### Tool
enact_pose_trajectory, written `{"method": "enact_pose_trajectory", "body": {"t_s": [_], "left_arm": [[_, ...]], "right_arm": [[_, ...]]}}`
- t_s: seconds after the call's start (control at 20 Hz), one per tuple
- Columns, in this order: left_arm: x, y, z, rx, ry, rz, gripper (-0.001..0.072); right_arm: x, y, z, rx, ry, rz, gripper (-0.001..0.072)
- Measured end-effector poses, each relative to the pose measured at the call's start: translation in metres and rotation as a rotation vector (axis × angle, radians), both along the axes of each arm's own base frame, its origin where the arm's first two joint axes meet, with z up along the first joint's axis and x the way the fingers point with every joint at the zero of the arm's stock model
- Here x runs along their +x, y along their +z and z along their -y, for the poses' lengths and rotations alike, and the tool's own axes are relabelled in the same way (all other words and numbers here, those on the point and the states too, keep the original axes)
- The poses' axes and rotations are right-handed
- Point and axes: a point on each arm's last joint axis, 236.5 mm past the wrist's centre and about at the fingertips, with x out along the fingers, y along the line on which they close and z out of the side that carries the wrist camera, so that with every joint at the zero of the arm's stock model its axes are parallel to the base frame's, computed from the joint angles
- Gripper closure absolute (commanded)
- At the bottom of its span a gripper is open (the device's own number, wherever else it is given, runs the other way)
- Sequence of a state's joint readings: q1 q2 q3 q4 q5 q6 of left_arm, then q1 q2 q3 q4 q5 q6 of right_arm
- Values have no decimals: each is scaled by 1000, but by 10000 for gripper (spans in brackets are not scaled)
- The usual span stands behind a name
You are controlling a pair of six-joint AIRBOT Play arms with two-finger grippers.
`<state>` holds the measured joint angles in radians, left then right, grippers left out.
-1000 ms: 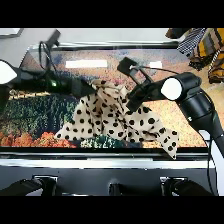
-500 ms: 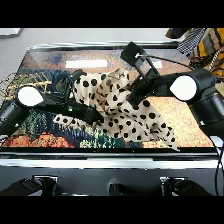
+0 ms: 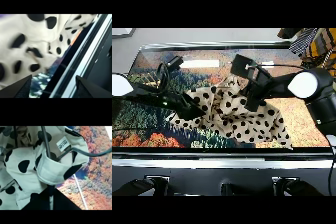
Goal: Fold the clothes and pants, and hang the long-sleeved shirts on hangers.
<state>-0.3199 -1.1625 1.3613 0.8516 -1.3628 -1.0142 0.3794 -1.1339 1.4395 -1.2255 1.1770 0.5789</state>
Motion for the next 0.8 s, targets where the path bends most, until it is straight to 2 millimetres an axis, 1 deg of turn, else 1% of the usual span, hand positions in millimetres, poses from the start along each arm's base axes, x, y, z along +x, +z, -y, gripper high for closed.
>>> {"method": "enact_pose_trajectory", "body": {"t_s": [0.1, 0.2, 0.3, 0.45, 0.6, 0.7, 0.8], "left_arm": [[3, -2, -11, 34, -27, 39, 94], [6, -7, -20, 77, -78, 99, 94], [10, -11, -25, 114, -149, 177, 94], [18, -17, -28, 146, -224, 269, 94], [25, -25, -24, 138, -258, 289, 94], [27, -30, -17, 118, -284, 288, 95], [29, -35, -8, 96, -312, 294, 115]], "right_arm": [[-4, -2, 8, -11, 66, -2, 697], [-8, -4, 12, -8, 111, -14, 697], [-13, -9, 9, 6, 153, -33, 697], [-18, -15, 6, 12, 205, -50, 697], [-19, -16, 4, 23, 227, -51, 697], [-20, -15, 2, 29, 235, -51, 697], [-21, -14, 0, 40, 243, -51, 697]]}}
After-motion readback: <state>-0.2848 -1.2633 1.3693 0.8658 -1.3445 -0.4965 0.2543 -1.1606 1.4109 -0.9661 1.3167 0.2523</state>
